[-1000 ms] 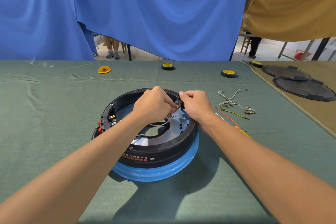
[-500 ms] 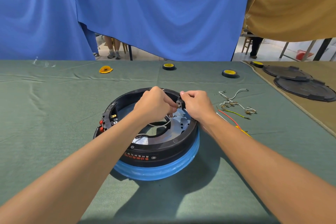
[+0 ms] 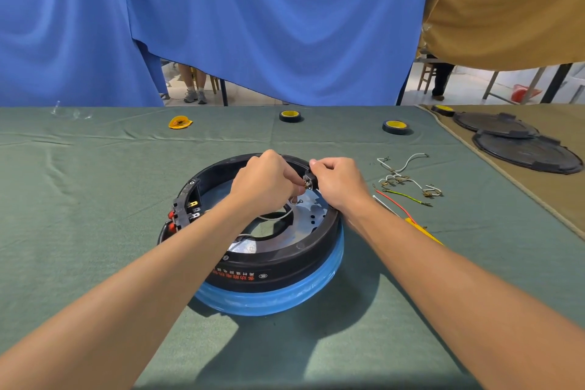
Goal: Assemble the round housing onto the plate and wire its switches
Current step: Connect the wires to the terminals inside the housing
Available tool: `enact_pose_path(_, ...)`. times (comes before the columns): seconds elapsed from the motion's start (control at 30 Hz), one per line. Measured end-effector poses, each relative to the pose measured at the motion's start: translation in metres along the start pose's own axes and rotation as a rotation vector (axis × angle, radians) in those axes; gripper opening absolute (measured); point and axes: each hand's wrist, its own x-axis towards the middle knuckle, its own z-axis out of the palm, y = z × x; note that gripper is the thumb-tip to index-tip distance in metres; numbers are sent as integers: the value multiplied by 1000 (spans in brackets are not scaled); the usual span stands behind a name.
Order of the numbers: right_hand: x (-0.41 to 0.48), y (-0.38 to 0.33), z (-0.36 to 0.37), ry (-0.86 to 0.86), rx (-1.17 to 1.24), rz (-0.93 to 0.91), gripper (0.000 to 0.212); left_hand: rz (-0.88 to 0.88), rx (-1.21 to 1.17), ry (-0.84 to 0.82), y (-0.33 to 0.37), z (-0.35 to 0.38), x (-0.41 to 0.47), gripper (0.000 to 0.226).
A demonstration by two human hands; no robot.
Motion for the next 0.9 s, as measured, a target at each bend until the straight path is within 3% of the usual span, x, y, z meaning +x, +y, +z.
enact_pose_path(0.3, -1, -1, 1, 9, 25, 17, 50, -54, 33, 65, 4, 6, 0, 10)
enact_pose_path(0.73, 0, -4, 1, 5, 25, 60, 49, -123, -36, 8, 10, 1, -3, 15)
enact_pose_path(0.9, -3, -4, 2, 5, 185, 134, 37, -76, 50, 35, 6, 4, -8, 12)
